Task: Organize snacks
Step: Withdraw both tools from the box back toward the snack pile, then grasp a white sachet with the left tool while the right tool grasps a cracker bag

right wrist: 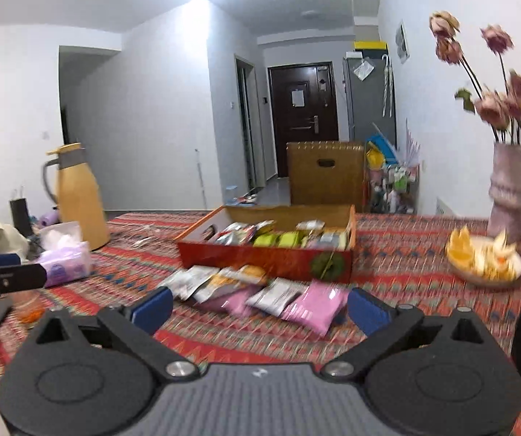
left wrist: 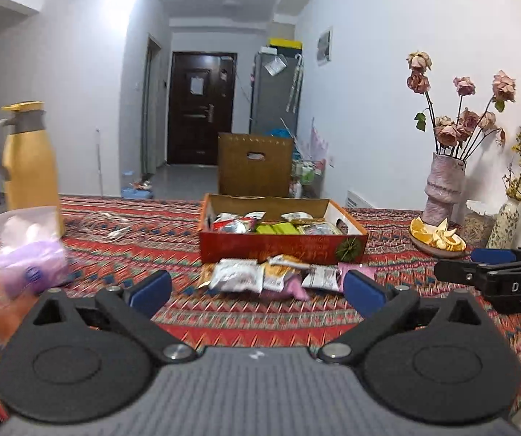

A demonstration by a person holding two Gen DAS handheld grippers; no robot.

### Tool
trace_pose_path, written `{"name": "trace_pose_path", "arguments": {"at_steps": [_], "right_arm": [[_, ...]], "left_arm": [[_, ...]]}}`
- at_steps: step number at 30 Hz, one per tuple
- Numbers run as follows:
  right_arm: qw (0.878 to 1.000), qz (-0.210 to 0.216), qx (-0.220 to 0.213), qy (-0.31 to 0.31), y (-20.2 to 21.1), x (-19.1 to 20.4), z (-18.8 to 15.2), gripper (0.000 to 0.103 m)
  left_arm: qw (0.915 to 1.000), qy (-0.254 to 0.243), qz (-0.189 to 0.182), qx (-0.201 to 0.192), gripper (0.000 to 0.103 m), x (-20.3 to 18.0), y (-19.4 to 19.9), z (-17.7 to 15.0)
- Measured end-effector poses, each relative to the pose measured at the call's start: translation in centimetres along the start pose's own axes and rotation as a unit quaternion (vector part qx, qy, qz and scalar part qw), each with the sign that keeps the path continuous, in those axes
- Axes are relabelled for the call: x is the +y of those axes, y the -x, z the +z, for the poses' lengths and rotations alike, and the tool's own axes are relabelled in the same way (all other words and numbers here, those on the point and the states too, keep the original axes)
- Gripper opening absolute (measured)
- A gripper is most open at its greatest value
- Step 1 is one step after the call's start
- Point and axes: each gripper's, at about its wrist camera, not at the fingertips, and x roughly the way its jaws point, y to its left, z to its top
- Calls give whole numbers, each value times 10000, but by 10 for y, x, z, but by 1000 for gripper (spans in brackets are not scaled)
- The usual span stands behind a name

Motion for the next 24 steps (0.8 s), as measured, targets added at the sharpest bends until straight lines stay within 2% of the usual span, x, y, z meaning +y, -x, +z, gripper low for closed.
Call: {"name": "trace_pose_path", "arguments": {"at_steps": [6, 12, 17, 24], "right_arm": [[9999, -162, -5, 12, 48, 25, -52, 103], [9992, -189, 286, 197, 70, 41, -94, 103], [9992, -272, 280, 49, 77, 39, -105, 103], [9984, -426, 378, 14, 68, 33, -103, 103]], "left_arm": [[10000, -3, 20, 89, 103, 0, 45, -45], [9993, -80, 96, 342, 103, -1, 55, -72], [9990, -11, 61, 449, 103, -2, 52, -78], [9989, 24, -51, 467, 103, 1, 44, -79]]}}
